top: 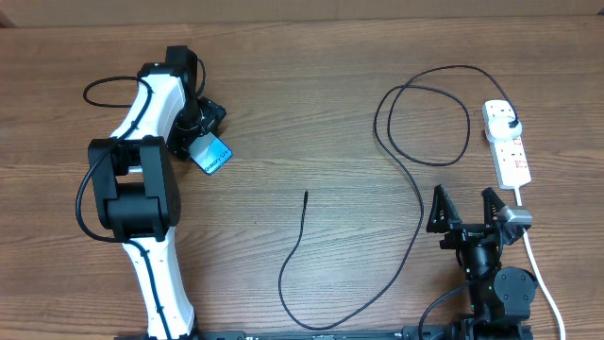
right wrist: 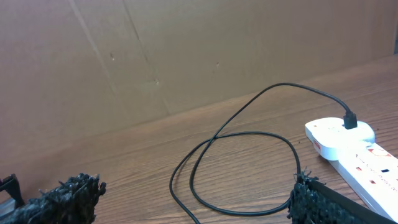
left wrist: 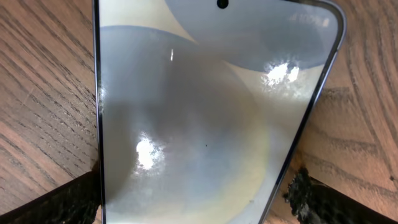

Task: Plug charger to phone and switch on socket
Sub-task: 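Close the left gripper on the phone's top edge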

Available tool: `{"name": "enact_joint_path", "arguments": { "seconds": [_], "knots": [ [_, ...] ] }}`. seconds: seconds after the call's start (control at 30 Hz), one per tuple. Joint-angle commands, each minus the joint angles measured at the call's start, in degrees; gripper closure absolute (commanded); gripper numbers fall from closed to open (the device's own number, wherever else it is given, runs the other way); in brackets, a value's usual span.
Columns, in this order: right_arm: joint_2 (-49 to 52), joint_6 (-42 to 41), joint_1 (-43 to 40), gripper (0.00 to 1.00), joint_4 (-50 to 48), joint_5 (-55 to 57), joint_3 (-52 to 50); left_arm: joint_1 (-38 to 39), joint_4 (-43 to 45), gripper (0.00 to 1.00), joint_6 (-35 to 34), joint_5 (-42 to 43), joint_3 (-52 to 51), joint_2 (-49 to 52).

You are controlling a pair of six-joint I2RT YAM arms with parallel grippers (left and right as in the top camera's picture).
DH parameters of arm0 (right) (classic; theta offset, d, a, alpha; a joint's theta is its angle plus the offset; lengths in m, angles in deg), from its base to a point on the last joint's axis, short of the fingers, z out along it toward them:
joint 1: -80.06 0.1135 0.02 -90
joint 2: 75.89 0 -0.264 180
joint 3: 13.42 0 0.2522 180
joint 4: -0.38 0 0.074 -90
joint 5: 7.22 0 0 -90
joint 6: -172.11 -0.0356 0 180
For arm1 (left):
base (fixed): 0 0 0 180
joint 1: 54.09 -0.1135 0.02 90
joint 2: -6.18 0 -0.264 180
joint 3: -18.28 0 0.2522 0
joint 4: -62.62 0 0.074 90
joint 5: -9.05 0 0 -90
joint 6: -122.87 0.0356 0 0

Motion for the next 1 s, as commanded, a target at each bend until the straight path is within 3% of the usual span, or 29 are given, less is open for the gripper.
{"name": "enact_joint_path", "arguments": {
  "seconds": [0.0, 0.8, 0.97],
  "knots": [
    [-0.3, 0.2, 0.3, 0.00, -0.2, 0.3, -0.6, -0.3, -0.6, 0.00, -0.2, 1.3, 0.5, 2.6],
    [-0.3, 0.2, 0.3, 0.00, -0.2, 0.3, -0.6, -0.3, -1.8, 0.00, -0.2, 3.1, 0.5, 3.3],
    [-0.3, 0.2, 0.3, 0.00, -0.2, 0.3, -0.6, -0.3, -1.7, 0.08, -0.2, 3.1, 0.5, 3.3]
  ]
}}
